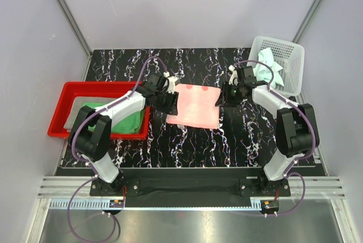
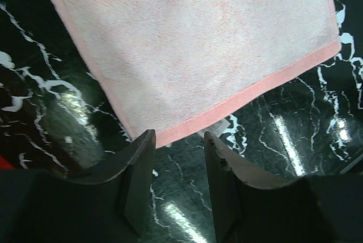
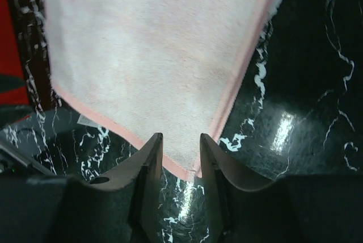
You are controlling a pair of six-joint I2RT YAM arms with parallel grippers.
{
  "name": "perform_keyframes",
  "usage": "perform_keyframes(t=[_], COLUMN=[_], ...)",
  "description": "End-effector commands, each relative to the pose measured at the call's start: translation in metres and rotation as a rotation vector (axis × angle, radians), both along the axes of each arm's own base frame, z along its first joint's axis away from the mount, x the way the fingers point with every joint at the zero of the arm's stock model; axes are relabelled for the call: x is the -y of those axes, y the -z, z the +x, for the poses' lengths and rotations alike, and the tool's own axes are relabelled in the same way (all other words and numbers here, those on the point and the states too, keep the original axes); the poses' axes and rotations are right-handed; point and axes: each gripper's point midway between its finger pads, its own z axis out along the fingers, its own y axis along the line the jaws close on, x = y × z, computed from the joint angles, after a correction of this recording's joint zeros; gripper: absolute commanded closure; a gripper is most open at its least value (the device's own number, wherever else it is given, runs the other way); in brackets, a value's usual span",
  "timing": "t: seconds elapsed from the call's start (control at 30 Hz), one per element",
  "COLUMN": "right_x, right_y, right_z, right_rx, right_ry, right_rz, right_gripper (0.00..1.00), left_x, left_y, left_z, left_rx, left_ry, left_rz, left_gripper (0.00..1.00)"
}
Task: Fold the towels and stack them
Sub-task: Fold the towel
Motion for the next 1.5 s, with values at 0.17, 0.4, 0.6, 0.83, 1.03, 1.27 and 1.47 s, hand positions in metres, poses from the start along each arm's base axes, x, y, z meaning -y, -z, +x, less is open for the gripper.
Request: perform_keyframes(t=[0.17,0.4,0.6,0.83,1.03,1.27,1.47], right_x=[0.007,0.000,-0.006,0.008,0.005,-0.001,0.000], right_y=[0.041,0.062,0.077,0.070,0.067,0.068,0.069], right_z=[-0.020,-0.032,-0.040,-0.040,-0.043,-0.046,-0.049], right_rx=[-0.184,-0.231,-0.246,-0.206,-0.216,-0.234,-0.227], right_ry=[0.270,0.286,0.263,0.296,0.278,0.269,0.268], right_rz=[-0.052,-0.076,-0.111,-0.168,-0.161,-0.127,-0.124], right_gripper=[0.58,0.62,0.71,1.00,1.00,0.81,0.84], left_x=[0.016,0.000,-0.007,-0.012,-0.014,-0.025,-0.023], left_y=[-0.031,-0.023,-0.021,-0.017,-0.006,0.022,0.041], left_z=[-0.003,-0.005,-0.006,-0.009,-0.012,-0.016,-0.016], left_rx=[0.002,-0.003,0.006,0.000,-0.045,-0.091,-0.133], left_ry=[-0.135,-0.193,-0.207,-0.225,-0.270,-0.339,-0.352], left_rz=[-0.080,-0.010,0.014,0.038,0.044,0.107,0.120], left_gripper=[0.55,0.55,0.54,0.54,0.55,0.56,0.58])
